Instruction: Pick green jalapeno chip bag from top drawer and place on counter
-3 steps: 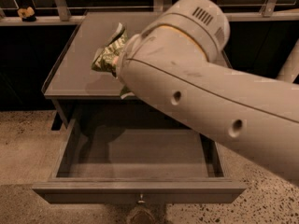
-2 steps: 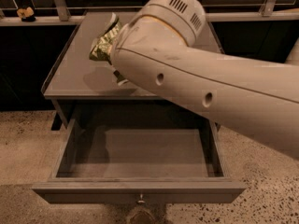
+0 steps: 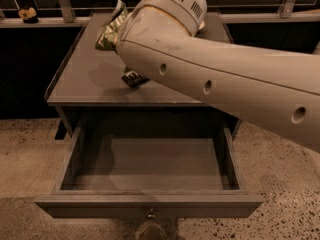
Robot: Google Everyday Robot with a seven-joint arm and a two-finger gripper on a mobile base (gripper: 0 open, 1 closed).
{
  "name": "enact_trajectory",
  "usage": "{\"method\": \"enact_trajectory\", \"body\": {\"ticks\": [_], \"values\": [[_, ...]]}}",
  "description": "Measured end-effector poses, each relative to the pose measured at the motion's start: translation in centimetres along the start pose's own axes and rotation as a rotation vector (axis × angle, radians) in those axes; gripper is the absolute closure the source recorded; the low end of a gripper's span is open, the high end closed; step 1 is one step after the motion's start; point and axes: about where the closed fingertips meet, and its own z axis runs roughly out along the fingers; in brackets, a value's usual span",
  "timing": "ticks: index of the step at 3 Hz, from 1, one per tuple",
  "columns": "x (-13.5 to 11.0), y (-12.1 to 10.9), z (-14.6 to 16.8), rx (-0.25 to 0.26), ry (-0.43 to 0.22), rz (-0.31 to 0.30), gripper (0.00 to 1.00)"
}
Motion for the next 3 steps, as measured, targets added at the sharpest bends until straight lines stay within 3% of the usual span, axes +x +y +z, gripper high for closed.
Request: {"method": "enact_trajectory", "body": {"ticks": [1, 3], "values": [[0.0, -1.6, 0.7, 0.029, -0.038, -0.006, 1.00], [0.2, -6.9, 4.5, 0.114, -0.235, -0.015, 1.00]]}}
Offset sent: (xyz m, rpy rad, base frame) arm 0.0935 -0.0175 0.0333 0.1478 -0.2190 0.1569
